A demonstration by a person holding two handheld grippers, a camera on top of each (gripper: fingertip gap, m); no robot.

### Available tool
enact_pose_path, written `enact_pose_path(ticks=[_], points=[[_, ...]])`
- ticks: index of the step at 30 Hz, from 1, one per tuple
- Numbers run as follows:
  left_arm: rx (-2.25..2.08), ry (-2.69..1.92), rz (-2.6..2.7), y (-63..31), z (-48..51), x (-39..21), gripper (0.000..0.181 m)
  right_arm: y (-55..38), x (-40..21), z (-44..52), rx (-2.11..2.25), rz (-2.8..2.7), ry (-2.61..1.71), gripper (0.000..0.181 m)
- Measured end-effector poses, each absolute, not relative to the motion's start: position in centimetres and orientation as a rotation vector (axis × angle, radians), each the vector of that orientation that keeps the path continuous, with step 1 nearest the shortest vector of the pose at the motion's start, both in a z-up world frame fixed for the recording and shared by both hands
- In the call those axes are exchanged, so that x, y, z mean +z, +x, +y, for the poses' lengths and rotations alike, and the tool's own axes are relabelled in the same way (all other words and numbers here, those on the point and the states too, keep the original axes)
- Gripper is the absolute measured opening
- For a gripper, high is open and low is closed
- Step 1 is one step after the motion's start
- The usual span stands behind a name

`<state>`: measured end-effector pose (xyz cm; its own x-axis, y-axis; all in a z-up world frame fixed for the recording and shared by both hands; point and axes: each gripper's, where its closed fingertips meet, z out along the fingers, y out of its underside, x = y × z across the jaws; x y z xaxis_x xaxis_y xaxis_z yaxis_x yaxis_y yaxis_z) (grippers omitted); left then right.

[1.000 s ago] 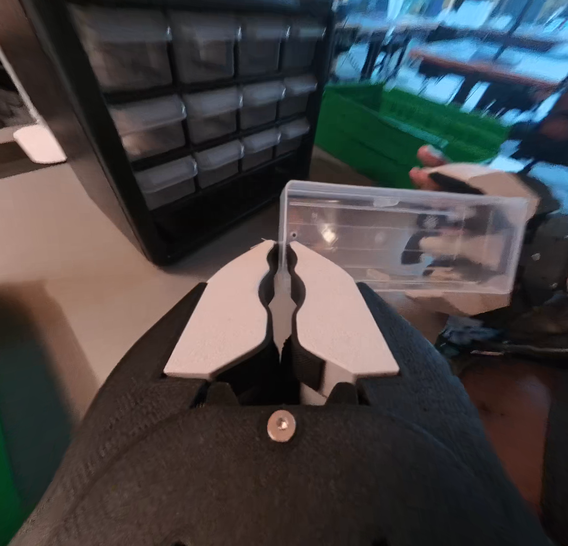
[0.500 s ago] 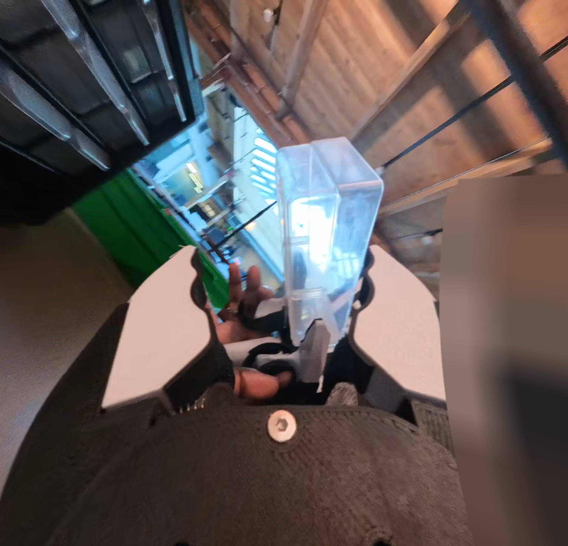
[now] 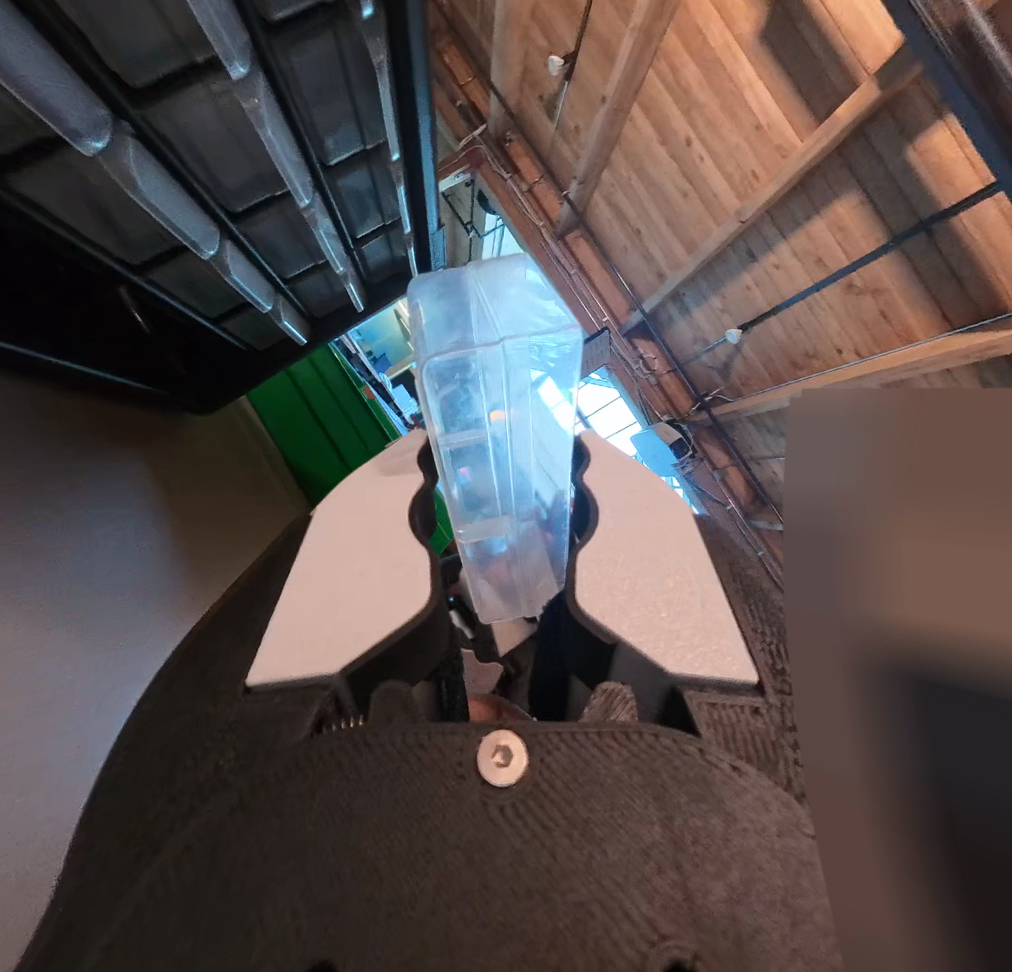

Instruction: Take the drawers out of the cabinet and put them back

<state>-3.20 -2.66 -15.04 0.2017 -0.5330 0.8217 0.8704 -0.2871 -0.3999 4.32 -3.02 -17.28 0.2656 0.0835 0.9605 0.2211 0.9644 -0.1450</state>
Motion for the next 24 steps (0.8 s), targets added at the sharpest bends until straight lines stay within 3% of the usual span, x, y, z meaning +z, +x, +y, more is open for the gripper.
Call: enact_pose_path(ticks=[3, 6, 12, 17, 21, 24], points=[[-1.470, -1.234, -0.380, -2.8, -2.7, -15.1, 0.047, 4.2, -17.1, -3.8, -0.230, -1.289, -0.168, 0.074], [-1.453, -1.266, -0.389, -2.5, -2.4, -15.6, 0.047, 4.0, -17.3, -3.4, -0.355, -1.271, -0.134, 0.046], [-1.340, -1.342, -0.314, -2.5, -2.2, -15.3, 0.051, 4.3, -17.4, -2.7, -0.262, -1.295, -0.245, 0.044], [-0.512, -1.661, 0.001, -6.4, -2.6, -14.0, 0.058, 6.1, -17.0, 0.7, -0.217, -1.311, -0.469, 0.044], [0.112, -1.677, 0.234, -11.1, -1.7, -7.8, 0.021, 7.6, -19.3, 4.2, -0.364, -1.437, -0.669, 0.044], [0.132, -1.824, 0.305, -12.4, 2.0, -5.4, 0.009, 8.3, -20.6, 6.0, -0.544, -1.484, -0.720, 0.044]])
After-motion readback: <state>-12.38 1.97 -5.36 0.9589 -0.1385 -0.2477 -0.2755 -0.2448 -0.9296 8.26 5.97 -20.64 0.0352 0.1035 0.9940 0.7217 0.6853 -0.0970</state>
